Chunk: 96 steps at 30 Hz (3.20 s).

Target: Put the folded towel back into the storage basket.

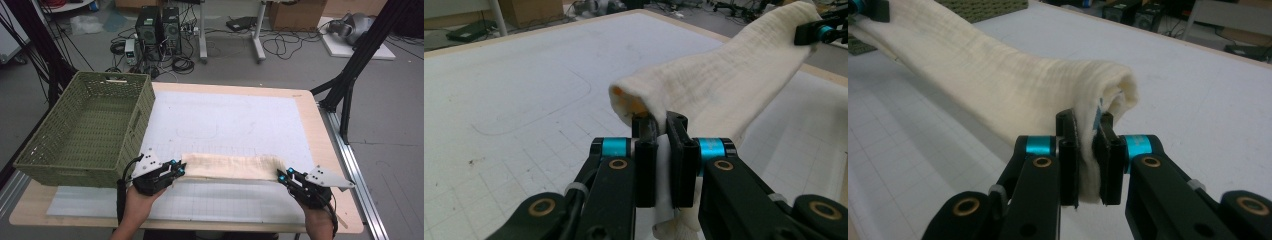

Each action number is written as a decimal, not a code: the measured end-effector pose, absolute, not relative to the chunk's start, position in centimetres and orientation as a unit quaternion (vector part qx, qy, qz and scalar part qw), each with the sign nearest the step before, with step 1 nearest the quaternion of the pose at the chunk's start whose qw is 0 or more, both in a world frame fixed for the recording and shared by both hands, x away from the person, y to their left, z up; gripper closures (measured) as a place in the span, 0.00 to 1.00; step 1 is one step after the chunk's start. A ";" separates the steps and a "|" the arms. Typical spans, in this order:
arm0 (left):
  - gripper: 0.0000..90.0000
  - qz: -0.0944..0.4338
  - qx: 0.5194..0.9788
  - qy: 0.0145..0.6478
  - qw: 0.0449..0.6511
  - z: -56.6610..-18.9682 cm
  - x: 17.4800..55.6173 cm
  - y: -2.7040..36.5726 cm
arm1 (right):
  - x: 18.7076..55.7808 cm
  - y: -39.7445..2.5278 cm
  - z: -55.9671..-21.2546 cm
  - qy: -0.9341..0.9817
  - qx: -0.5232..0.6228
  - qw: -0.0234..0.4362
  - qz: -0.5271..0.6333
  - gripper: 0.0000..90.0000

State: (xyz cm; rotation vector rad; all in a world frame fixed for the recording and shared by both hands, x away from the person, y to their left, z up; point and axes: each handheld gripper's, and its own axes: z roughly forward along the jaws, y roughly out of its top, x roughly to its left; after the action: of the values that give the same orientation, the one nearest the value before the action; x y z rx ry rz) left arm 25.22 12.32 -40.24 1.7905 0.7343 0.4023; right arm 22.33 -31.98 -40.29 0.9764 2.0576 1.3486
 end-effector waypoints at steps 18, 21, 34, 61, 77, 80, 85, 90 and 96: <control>0.93 0.198 0.740 0.307 0.565 -38.1 23.7 14.3 | 24.5 -30.5 -38.5 0.761 0.325 0.247 0.505 0.91; 0.93 0.203 0.736 0.309 0.567 -37.9 23.5 14.7 | 25.2 -30.1 -38.0 0.763 0.316 0.248 0.507 0.91; 0.93 0.225 0.721 0.316 0.574 -36.3 22.5 16.2 | 29.1 -28.4 -35.9 0.767 0.285 0.236 0.524 0.91; 0.93 0.256 0.703 0.307 0.588 -34.7 20.7 18.4 | 33.5 -24.2 -33.4 0.778 0.265 0.232 0.520 0.91; 0.93 0.269 0.693 0.312 0.592 -34.6 19.8 20.0 | 35.7 -21.1 -32.4 0.788 0.253 0.232 0.512 0.91; 0.93 0.273 0.691 0.313 0.592 -34.5 19.6 20.3 | 36.2 -20.3 -32.0 0.790 0.249 0.231 0.510 0.91; 0.93 0.276 0.688 0.314 0.593 -34.3 19.3 20.9 | 37.0 -19.1 -31.6 0.793 0.242 0.229 0.509 0.91; 0.93 0.281 0.683 0.316 0.596 -34.1 19.2 21.5 | 38.0 -17.8 -31.2 0.794 0.239 0.226 0.512 0.92; 0.93 0.295 0.675 0.322 0.595 -33.7 18.6 22.7 | 39.1 -15.3 -30.5 0.799 0.222 0.223 0.513 0.92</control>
State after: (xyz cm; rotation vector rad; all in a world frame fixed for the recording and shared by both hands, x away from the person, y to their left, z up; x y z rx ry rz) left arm 18.62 22.72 -33.72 1.5687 0.7474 0.6848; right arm 39.15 -15.30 -30.45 0.6129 2.2049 1.4168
